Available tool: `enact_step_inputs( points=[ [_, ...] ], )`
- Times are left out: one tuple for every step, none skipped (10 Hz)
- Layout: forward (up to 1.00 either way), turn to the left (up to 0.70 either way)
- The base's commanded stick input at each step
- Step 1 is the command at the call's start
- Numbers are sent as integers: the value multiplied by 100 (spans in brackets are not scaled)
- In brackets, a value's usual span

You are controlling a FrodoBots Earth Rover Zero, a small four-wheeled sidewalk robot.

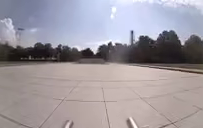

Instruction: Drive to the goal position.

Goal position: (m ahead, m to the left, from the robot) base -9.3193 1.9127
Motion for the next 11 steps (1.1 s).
enact_step_inputs(
  points=[
    [70,0],
    [70,0],
    [70,1],
    [70,6],
    [70,28],
    [70,35],
    [70,27],
    [70,17],
    [70,3],
    [70,2],
    [70,2]
  ],
)
